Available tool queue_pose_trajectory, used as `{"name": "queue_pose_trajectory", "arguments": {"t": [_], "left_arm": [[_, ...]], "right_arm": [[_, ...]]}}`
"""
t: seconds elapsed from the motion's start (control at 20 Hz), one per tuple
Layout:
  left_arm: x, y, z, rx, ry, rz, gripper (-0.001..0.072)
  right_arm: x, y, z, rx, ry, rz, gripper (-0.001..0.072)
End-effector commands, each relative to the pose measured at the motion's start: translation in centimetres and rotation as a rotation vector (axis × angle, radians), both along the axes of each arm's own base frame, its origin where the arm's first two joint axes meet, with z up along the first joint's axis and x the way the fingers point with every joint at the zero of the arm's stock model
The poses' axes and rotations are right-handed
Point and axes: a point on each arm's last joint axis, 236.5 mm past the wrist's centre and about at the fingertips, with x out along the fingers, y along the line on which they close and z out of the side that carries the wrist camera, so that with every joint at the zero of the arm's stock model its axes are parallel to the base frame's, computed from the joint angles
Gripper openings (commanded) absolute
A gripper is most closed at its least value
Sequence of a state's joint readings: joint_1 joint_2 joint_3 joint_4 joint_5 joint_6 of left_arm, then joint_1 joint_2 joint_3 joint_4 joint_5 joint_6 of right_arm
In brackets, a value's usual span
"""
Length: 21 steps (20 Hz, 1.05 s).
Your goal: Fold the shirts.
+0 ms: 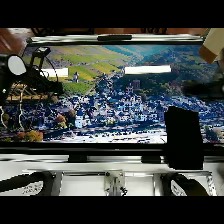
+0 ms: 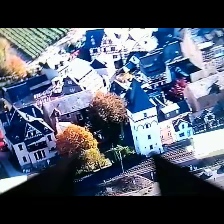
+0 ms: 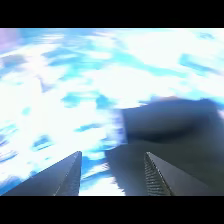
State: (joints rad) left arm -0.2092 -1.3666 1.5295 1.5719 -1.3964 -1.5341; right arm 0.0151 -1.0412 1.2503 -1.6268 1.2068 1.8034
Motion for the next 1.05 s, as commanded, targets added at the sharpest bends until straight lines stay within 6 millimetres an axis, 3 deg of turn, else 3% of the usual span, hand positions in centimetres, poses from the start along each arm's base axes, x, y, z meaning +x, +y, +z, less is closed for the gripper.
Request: {"name": "queue_pose_trajectory", "arguments": {"t": [0.0,0.1,0.2,0.5,1.0], "left_arm": [[-1.9,0.8,-2.5,0.098,0.125,0.093,0.0720],[-3.7,0.5,-4.2,0.108,0.185,0.077,0.0720],[-5.3,-0.6,-4.8,0.086,0.209,0.068,0.0720],[-4.2,-2.4,-3.6,0.044,0.088,0.024,0.0720],[-4.2,-2.5,-3.6,0.043,0.091,0.024,0.0720]], "right_arm": [[-0.4,10.1,-6.0,0.007,0.208,0.208,0.0512],[-3.0,13.1,-10.1,0.093,0.415,0.312,0.0511],[-4.1,13.1,-12.0,0.086,0.515,0.328,0.0511],[-4.0,13.0,-12.2,0.080,0.517,0.326,0.0511],[-4.0,13.0,-12.2,0.080,0.517,0.326,0.0511]]}}
